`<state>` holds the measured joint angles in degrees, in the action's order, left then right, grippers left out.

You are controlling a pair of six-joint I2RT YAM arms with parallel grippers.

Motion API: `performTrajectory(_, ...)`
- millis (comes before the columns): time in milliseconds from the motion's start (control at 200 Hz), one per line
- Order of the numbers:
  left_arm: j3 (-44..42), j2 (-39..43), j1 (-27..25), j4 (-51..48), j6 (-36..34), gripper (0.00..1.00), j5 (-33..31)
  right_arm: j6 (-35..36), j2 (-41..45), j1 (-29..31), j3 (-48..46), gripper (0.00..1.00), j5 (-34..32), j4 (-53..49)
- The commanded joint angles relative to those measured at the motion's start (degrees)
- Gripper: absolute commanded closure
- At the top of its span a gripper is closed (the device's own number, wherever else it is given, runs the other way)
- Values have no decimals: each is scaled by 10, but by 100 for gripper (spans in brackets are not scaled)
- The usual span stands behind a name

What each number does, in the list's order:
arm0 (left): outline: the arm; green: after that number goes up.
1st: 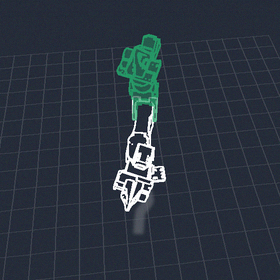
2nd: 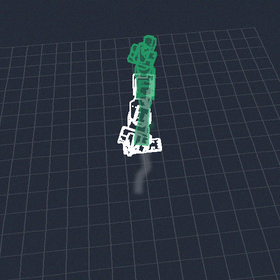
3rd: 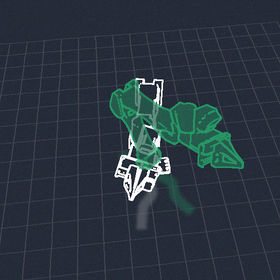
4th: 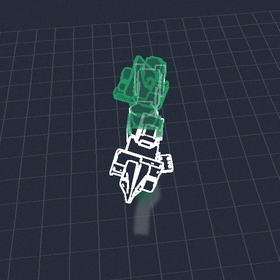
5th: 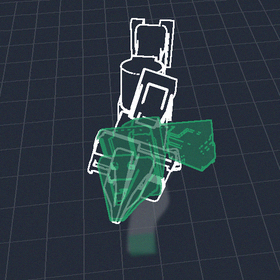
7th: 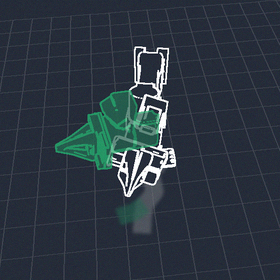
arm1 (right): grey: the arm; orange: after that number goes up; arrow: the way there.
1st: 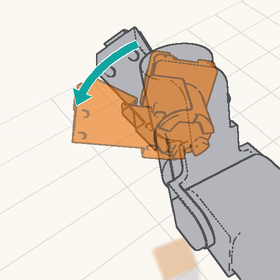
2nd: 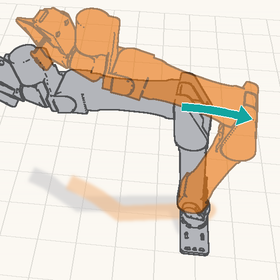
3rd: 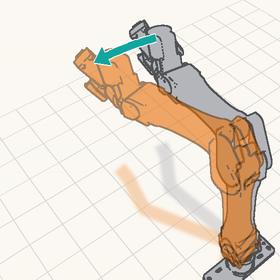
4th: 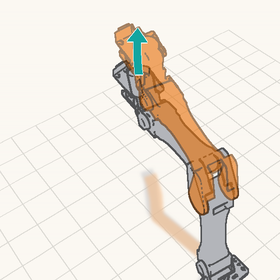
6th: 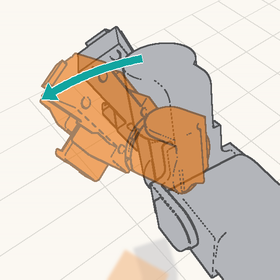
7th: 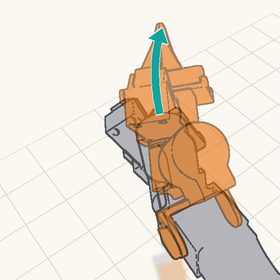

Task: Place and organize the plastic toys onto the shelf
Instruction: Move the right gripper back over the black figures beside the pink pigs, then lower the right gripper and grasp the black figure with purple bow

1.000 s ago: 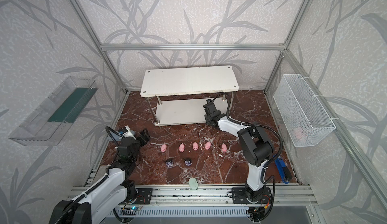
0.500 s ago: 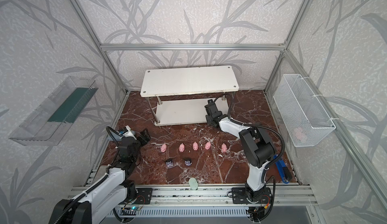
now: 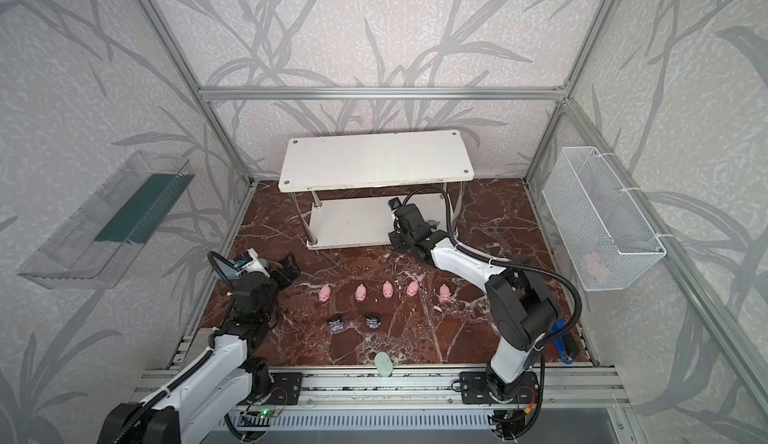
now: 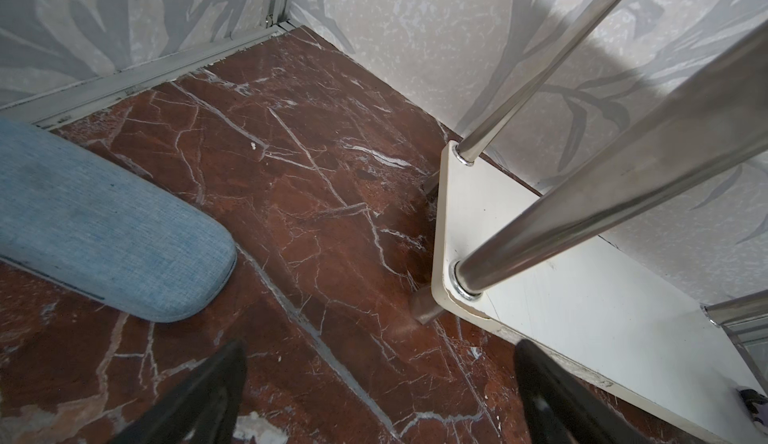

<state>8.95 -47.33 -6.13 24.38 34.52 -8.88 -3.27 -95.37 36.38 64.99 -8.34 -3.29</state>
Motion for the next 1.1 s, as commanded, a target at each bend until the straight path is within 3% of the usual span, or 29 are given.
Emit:
performTrajectory(0,2,26,2,-17,3,2,10,-13,68,9,-39,87,14,-25)
performTrajectory(360,11,85,-18,-78,13,8,24,-93,288,104,-211,51,74,-129)
performTrajectory(495,29,95,-53,-109,8,8,19,-114,328,142,-267,46,126,-98)
performTrajectory(735,38,110,-68,-128,4,8,11,-93,302,197,-304,35,174,-27)
performTrajectory(1095,40,119,-71,-135,4,8,9,-49,212,219,-286,22,204,24)
